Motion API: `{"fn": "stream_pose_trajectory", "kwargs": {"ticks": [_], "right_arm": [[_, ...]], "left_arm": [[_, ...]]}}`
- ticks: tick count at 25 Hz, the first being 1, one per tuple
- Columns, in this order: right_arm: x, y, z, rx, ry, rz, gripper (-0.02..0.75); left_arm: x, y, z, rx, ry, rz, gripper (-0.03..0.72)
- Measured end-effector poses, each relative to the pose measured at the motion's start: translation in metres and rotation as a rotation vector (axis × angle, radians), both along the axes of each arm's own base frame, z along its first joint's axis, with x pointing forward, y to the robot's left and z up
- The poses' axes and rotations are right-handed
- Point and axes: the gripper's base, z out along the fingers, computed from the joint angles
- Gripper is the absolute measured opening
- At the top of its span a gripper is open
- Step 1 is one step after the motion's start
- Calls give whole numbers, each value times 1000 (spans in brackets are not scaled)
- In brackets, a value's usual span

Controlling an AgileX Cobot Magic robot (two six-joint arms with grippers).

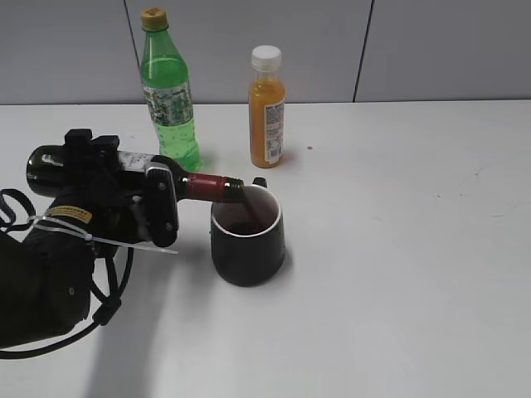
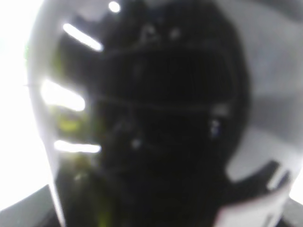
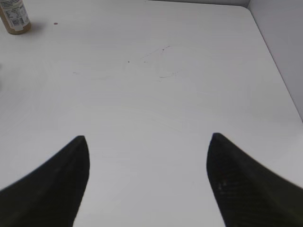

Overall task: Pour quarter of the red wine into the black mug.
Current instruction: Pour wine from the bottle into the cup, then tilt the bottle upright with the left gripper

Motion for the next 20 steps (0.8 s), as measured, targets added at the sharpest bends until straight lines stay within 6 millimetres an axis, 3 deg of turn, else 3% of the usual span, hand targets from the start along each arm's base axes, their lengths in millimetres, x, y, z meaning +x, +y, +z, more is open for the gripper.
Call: {"fn": "stream_pose_trajectory", "kwargs": {"ticks": [20], "right_arm": [[0, 0, 0, 0, 0, 0, 587]], "left_arm": [[2, -9, -2, -233, -44, -42, 545]]}}
